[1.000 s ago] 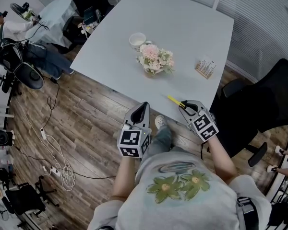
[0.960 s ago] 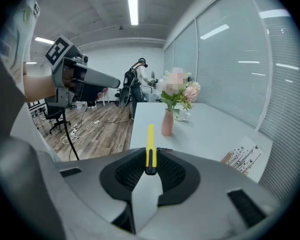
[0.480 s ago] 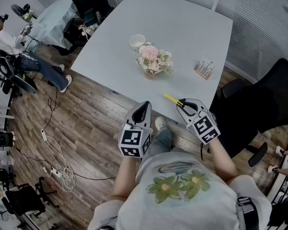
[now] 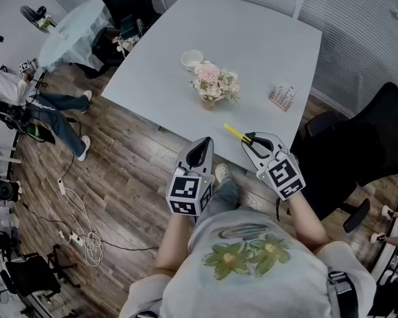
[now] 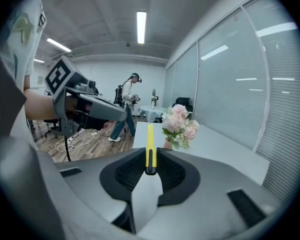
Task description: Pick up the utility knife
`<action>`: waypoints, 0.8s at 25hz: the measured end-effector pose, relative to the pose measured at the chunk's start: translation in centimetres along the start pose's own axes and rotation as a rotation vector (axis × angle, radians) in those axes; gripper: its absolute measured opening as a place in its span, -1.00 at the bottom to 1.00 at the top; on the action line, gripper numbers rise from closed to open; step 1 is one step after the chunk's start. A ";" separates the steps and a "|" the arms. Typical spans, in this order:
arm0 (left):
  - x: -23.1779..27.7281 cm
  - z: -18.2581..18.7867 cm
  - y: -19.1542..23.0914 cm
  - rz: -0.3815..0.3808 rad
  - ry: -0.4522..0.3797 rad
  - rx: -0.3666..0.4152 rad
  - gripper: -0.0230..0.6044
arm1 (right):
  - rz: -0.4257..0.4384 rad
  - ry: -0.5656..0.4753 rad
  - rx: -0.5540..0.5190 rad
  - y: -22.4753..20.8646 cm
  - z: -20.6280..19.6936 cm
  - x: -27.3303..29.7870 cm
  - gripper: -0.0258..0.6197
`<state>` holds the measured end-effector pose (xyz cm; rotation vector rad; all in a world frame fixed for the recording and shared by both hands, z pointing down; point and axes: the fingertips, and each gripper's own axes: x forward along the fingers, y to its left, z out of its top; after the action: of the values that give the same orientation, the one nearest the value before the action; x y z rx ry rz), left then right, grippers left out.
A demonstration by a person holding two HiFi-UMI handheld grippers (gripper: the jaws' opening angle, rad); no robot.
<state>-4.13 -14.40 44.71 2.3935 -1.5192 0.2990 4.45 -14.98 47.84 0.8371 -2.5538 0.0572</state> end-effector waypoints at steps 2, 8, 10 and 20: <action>-0.2 0.2 -0.5 -0.003 -0.008 0.006 -0.92 | -0.003 -0.023 0.001 0.2 0.7 -0.5 -0.71; -0.6 1.0 -1.2 -0.013 -0.017 0.019 -0.92 | -0.008 -0.081 0.013 0.5 3.3 -1.3 -0.72; -0.6 1.2 -1.5 -0.016 -0.022 0.023 -0.92 | -0.003 -0.099 0.019 0.7 4.0 -1.5 -0.72; -1.8 1.6 -3.1 -0.012 -0.051 0.037 -0.92 | 0.003 -0.183 0.031 2.2 6.2 -3.1 -0.72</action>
<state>-2.09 -12.20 42.23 2.4563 -1.5336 0.2677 2.92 -12.61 41.18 0.8870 -2.7315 0.0216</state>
